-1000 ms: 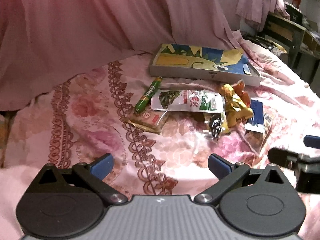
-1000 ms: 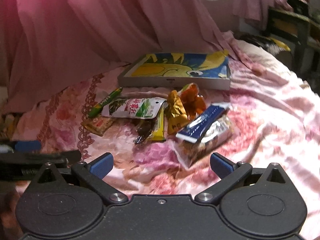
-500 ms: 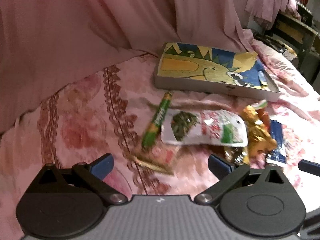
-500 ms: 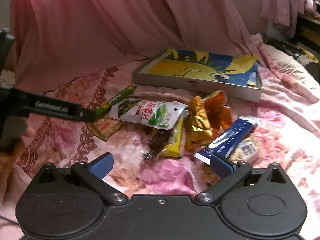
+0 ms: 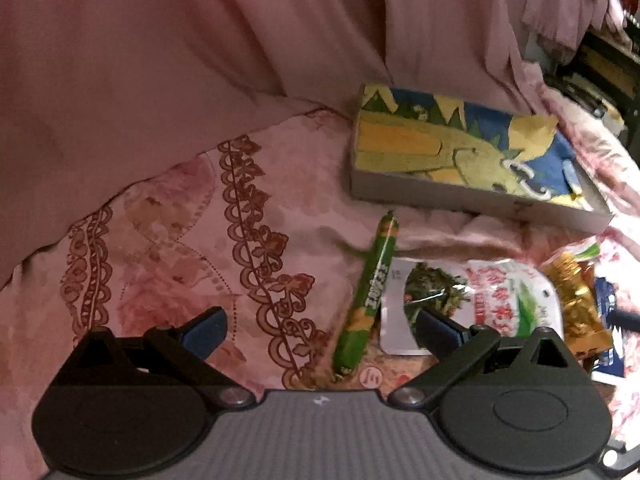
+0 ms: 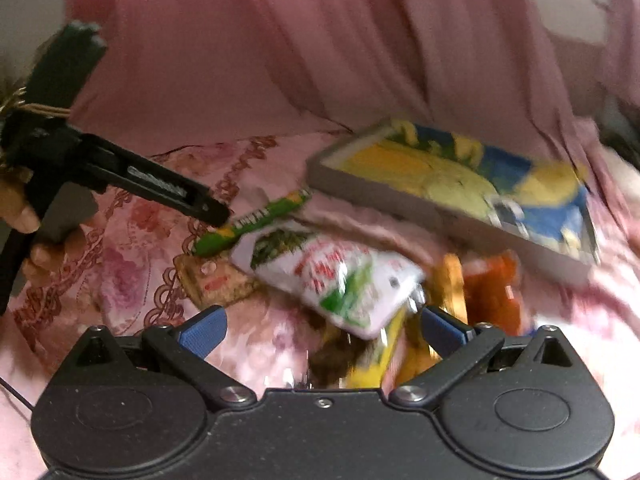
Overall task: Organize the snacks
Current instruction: 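Move left tool to the green sausage stick while right tool approaches the white vegetable pouch, then close left gripper on the green sausage while right gripper closes on the white pouch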
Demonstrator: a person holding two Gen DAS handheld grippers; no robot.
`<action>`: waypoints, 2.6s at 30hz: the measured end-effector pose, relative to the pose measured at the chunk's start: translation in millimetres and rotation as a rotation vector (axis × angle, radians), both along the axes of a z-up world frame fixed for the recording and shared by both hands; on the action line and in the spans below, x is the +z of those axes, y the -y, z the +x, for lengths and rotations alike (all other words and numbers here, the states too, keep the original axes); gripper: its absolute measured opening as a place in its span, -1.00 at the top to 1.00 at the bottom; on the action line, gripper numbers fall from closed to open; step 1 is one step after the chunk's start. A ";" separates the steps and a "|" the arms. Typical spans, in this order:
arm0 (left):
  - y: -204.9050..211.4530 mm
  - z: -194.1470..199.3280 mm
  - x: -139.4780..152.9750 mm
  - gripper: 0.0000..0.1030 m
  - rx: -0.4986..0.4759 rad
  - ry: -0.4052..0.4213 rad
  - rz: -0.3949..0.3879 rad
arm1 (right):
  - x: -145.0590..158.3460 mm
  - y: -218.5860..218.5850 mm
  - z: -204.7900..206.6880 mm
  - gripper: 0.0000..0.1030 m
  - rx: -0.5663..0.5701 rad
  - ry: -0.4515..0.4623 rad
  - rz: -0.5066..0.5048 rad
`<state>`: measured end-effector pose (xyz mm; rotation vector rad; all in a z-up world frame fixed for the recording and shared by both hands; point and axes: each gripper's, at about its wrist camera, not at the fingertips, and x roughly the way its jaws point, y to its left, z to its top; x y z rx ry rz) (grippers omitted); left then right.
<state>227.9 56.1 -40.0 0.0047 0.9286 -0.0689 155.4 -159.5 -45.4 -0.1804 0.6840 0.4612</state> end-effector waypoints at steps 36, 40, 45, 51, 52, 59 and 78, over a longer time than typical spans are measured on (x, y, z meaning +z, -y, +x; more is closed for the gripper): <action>-17.6 43.6 -38.6 -0.46 -0.013 -0.094 -0.197 | -35.2 -21.3 101.9 -0.78 0.338 -0.077 -0.097; -14.6 42.9 -38.8 -0.27 -0.038 -0.094 -0.204 | -36.2 -25.9 97.7 -0.75 0.360 -0.069 -0.125; -12.7 45.1 -40.3 -0.04 -0.047 -0.104 -0.230 | -36.9 -28.1 98.1 -0.72 0.341 -0.068 -0.136; -9.6 45.6 -39.9 0.27 -0.073 -0.105 -0.248 | -36.9 -31.2 92.6 -0.59 0.344 -0.056 -0.152; -9.2 45.1 -39.3 0.29 -0.076 -0.105 -0.246 | -37.0 -31.7 91.4 -0.58 0.343 -0.053 -0.159; -13.1 44.3 -36.3 0.43 -0.052 -0.117 -0.264 | -39.1 -37.3 86.3 -0.57 0.349 -0.047 -0.219; -34.3 42.4 -34.8 0.64 0.056 -0.136 -0.425 | -36.0 -39.1 72.7 -0.23 0.289 0.018 -0.256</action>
